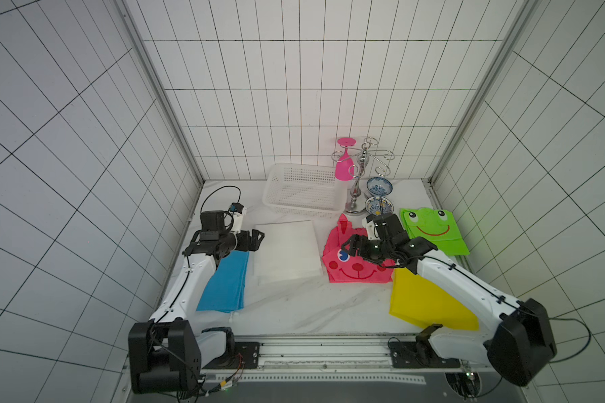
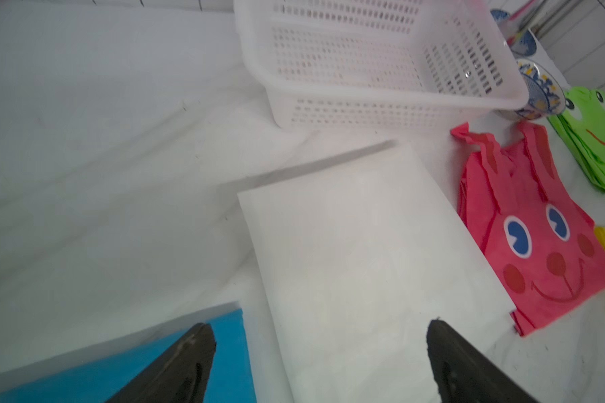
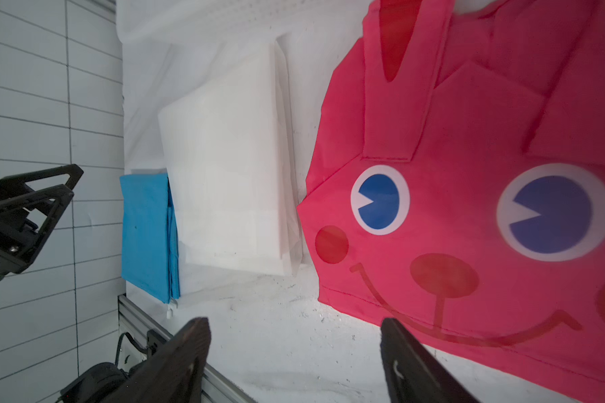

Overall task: Put the folded raincoat in the basket
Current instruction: Pick up the raincoat from the center of the board.

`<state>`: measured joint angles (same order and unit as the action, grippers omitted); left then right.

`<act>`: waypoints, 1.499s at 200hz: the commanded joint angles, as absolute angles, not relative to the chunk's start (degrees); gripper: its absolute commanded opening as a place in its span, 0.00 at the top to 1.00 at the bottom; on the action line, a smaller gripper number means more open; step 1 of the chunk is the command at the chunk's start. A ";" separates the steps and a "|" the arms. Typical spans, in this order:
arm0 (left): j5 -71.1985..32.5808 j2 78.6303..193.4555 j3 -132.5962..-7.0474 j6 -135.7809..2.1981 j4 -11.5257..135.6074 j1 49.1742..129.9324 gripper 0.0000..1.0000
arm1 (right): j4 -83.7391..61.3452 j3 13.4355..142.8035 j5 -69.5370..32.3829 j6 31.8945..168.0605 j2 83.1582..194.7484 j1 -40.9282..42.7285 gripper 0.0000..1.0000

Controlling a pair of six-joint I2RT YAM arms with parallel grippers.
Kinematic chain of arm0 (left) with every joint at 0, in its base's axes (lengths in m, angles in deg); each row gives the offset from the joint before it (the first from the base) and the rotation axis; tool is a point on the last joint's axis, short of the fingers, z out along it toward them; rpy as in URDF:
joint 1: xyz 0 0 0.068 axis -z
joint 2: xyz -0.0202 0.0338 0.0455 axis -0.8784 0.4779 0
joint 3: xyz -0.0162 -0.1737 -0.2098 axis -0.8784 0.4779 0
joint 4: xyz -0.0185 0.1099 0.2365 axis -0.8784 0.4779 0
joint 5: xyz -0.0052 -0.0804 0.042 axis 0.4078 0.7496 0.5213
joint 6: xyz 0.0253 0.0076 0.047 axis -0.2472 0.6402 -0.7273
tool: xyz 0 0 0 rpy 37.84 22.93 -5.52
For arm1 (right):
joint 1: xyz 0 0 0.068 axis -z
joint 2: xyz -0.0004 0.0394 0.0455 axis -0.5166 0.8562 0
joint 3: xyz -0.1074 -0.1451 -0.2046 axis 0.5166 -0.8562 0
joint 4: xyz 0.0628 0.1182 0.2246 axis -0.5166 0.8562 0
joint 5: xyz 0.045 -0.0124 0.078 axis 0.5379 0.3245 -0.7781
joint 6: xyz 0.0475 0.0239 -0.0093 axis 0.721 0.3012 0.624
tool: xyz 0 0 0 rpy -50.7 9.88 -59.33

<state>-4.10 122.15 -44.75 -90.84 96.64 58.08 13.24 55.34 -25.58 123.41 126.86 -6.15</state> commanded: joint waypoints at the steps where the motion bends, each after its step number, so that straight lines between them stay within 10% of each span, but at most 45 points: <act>1: 0.50 124.28 -44.24 -96.52 105.70 58.09 0.09 | 9.69 59.37 -25.64 124.96 132.67 -8.12 0.22; 151: -4.23 133.61 -46.03 -101.97 105.16 61.31 0.46 | 2.45 67.14 -27.98 130.52 153.77 -14.79 0.51; 212: -5.68 126.70 -41.45 -112.69 103.98 66.68 0.31 | 1.62 67.73 -28.98 130.45 153.97 -15.22 0.99; 300: -2.26 122.25 -39.53 -129.84 103.99 69.69 0.04 | 3.55 67.37 -35.72 133.99 147.77 -15.30 1.00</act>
